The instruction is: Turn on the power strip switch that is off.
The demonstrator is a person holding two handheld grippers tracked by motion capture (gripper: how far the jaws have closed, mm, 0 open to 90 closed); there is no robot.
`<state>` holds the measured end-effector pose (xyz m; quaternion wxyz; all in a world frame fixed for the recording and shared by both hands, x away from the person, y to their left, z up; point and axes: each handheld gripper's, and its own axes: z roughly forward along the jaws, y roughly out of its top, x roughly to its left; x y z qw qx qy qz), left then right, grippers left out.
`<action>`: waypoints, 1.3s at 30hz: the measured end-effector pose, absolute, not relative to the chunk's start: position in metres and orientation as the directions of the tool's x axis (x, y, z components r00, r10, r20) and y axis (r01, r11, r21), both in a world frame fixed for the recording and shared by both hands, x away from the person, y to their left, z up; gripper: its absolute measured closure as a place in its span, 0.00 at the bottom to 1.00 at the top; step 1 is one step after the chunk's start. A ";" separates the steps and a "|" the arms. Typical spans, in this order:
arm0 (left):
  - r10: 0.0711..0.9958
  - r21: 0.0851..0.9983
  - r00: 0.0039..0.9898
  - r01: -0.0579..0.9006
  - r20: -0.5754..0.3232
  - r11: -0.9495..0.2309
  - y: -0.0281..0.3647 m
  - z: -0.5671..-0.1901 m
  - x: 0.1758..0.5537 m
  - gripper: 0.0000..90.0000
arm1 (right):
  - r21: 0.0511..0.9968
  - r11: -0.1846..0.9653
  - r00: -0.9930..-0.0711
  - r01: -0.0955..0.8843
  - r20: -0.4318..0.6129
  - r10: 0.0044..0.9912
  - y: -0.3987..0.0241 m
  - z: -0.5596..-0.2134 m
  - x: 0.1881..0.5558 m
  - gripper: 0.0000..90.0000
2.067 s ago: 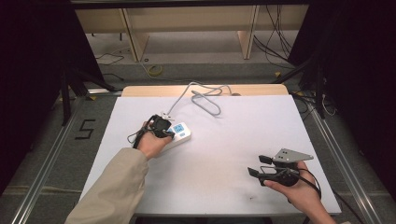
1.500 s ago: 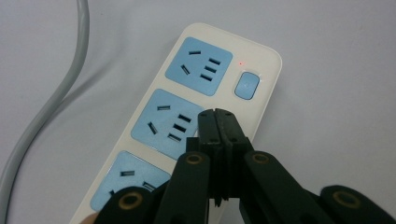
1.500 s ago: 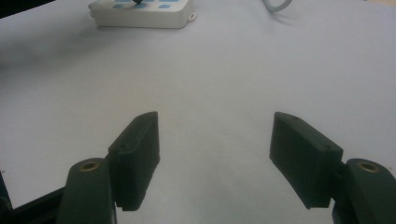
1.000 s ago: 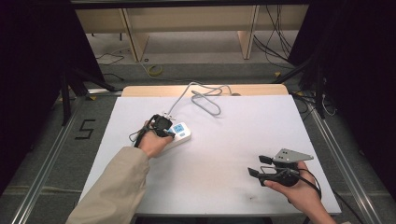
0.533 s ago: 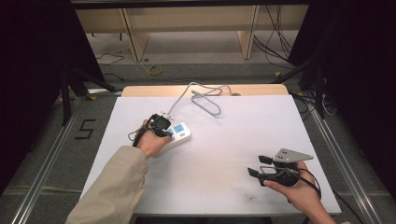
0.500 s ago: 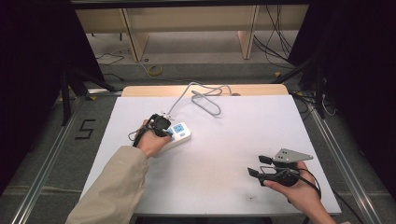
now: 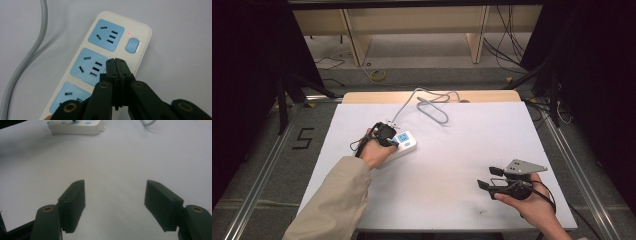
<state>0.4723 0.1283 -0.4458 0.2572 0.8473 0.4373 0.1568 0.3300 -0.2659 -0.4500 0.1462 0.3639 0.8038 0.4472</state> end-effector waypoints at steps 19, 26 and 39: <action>0.812 0.550 0.580 0.659 0.063 -0.513 0.125 -0.446 0.473 1.00 | 0.825 0.339 -0.693 0.453 0.087 0.716 -0.266 -0.450 0.330 0.37; 0.808 0.536 0.585 0.661 0.071 -0.526 0.123 -0.445 0.474 1.00 | 0.826 0.339 -0.694 0.451 0.086 0.715 -0.266 -0.450 0.330 0.37; 0.801 0.513 0.590 0.660 0.099 -0.550 0.119 -0.444 0.475 1.00 | 0.823 0.341 -0.694 0.454 0.086 0.715 -0.266 -0.450 0.330 0.37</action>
